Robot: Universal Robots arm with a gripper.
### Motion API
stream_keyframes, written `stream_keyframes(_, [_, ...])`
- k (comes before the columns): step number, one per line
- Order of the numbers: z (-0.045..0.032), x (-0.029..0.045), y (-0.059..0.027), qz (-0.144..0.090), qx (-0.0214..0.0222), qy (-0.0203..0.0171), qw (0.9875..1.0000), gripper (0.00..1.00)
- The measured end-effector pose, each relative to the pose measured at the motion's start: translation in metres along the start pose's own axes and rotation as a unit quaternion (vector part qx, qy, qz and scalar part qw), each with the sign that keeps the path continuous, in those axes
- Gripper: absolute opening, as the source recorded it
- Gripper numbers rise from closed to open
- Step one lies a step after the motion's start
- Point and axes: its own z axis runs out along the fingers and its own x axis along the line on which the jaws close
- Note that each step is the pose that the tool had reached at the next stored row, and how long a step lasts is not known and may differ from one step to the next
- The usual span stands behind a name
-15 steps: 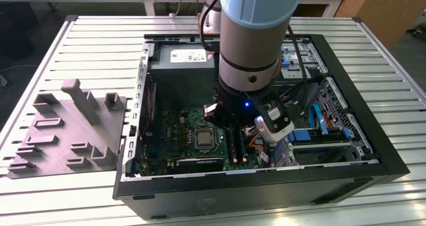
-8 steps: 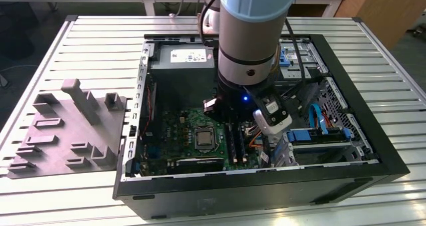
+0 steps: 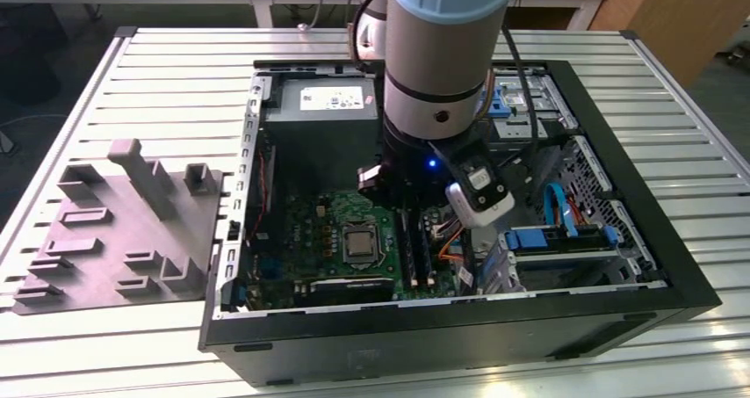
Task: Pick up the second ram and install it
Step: 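Press down the second ram until it locks into place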
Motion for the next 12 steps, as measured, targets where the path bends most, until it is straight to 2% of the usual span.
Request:
stream_keyframes(3, [-0.0073,-0.0003,0.0003,0.0,0.0001,0.0,1.0,0.1])
stream_keyframes(12, [-0.0074,-0.0004,0.0003,0.0,-0.0001,0.0,1.0,0.1])
